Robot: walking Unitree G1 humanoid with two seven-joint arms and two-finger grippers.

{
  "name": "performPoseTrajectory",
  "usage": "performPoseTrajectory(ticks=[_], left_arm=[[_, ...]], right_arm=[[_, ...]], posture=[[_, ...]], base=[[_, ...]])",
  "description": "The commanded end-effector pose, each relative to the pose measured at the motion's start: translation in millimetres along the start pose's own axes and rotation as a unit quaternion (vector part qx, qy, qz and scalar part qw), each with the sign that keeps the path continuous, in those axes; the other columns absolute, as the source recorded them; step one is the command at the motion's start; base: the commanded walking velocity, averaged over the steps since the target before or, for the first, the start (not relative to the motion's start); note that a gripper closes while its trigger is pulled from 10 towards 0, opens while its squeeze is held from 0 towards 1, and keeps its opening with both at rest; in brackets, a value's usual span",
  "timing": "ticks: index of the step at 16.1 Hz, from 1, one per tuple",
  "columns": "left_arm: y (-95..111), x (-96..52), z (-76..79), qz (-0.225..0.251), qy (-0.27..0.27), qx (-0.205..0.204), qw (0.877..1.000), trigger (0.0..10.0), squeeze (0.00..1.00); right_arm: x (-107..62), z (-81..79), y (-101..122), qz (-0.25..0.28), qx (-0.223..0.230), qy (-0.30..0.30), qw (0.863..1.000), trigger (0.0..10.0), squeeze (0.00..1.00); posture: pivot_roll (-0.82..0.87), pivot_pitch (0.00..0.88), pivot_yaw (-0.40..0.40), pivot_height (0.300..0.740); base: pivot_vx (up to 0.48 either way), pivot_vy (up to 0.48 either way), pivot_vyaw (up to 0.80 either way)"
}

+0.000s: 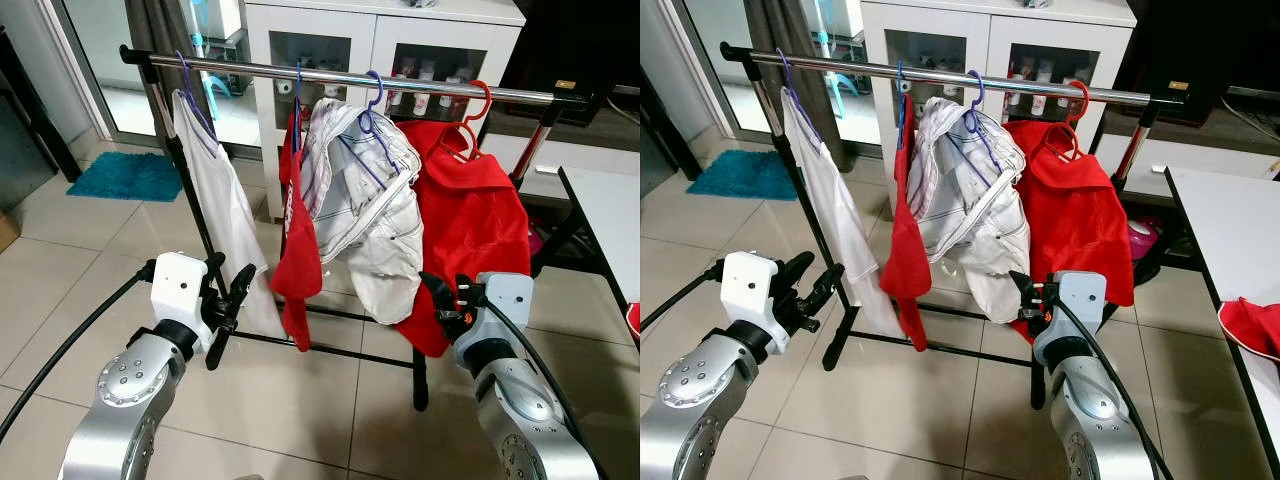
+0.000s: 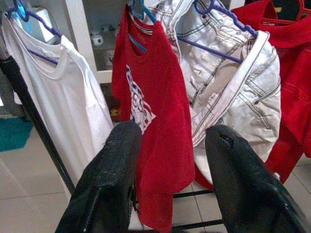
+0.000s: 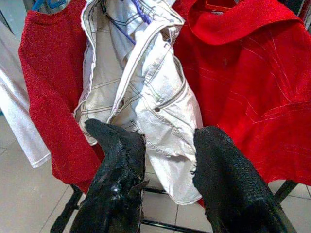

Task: Hang hanger

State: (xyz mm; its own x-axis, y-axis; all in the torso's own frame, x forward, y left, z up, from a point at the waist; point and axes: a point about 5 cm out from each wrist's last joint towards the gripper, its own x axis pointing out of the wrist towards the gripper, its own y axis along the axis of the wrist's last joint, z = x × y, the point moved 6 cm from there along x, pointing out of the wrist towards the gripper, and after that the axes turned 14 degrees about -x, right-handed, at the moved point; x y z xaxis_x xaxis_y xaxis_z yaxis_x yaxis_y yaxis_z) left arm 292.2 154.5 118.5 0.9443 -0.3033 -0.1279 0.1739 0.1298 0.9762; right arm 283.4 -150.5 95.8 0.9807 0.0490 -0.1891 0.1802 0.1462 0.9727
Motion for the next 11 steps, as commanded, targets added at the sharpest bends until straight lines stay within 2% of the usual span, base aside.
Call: performPoseTrajectory(ticks=[1, 11], left_arm=[[-1.7, 0.2, 1.2, -0.004, -0.001, 0.003, 1.0, 10.0, 0.0], [-0.7, 0.8, 2.2, -0.002, -0.004, 0.002, 1.0, 10.0, 0.0]], right_arm=[[0.4, 0.8, -1.3, -0.005, -0.005, -0.003, 1.0, 10.0, 0.0], [1.0, 1.5, -0.6, -0.002, -0.008, -0.007, 1.0, 10.0, 0.0]], posture=[[-0.04, 0.0, 0.004, 0.74], [-0.04, 0.0, 0.006, 0.74]], base=[[0.0, 0.0, 0.0], [0.0, 0.0, 0.0]])
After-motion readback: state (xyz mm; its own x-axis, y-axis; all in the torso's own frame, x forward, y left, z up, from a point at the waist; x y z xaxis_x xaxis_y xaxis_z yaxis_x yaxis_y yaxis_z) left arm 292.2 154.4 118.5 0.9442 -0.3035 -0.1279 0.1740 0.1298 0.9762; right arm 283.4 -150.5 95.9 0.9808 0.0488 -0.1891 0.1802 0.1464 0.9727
